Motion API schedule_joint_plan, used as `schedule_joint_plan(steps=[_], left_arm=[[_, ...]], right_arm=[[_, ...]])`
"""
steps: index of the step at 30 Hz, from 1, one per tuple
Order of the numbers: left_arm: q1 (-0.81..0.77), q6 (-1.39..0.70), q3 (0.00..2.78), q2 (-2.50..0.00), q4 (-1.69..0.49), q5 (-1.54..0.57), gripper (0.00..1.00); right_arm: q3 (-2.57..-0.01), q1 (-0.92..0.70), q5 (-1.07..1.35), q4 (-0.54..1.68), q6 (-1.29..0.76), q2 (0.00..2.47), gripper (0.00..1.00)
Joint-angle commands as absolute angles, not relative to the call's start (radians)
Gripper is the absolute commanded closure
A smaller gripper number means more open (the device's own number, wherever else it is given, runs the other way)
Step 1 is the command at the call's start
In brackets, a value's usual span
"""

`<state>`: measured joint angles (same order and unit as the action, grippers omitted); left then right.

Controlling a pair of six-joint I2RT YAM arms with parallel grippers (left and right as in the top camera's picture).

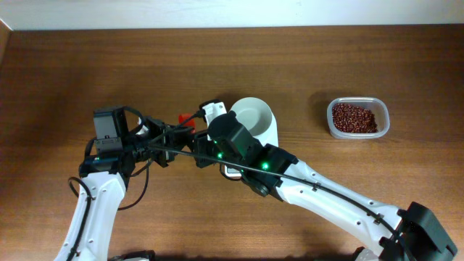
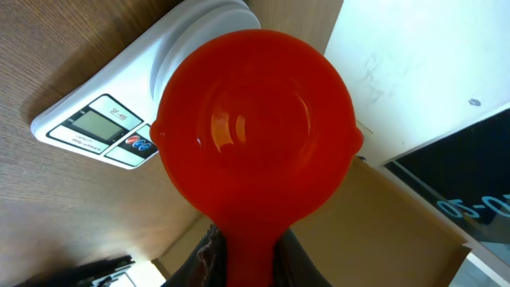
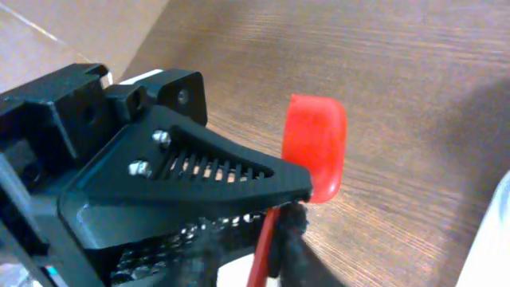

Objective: Scoop item into bowl and weigh 50g on scale
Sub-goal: 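Reach the right gripper to the scoop handle held by the left gripper, then grasp the scoop handle with the right gripper and open the left gripper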

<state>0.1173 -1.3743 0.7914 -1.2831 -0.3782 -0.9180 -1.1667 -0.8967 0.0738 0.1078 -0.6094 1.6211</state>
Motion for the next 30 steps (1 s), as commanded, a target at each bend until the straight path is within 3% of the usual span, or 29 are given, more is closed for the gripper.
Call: schedule_joint_plan(steps=[1,6,16,18,22,24,30], left_arm=[[0.121,-1.38,0.805,-1.281,-0.377,-0.94,0.97],[0.121,-1.38,0.805,-1.281,-0.376,-0.948,0.97],[0.121,-1.379,0.805,-1.281,-0.377,-0.934,0.79],[0.121,-1.375,0.805,-1.281,-0.377,-0.908,0.69],[0.121,-1.36,0.805,-1.281,-0.376,-0.812,0.31],[0.121,-1.328,0.805,-1.281,-0.359,-0.785,0.2],[0.121,-1.085,0.805,-1.281,-0.277,-0.753,0.18]], right_arm=[[-1.184,-0.903,0.062,0.104,-0.611,1.63,0.84],[-1.184,-0.903,0.031,0.123,-0.611,1.63,0.96],[-1.184,-0.902,0.003,0.13,-0.554,1.63,0.96],[-1.184,-0.902,-0.006,0.132,-0.554,1.63,0.96],[-1.184,-0.902,-0.009,0.134,-0.527,1.63,0.96],[-1.186,-0.888,-0.005,0.149,-0.527,1.63,0.96],[-1.374,-0.762,0.125,0.447,-0.45,1.63,0.96]])
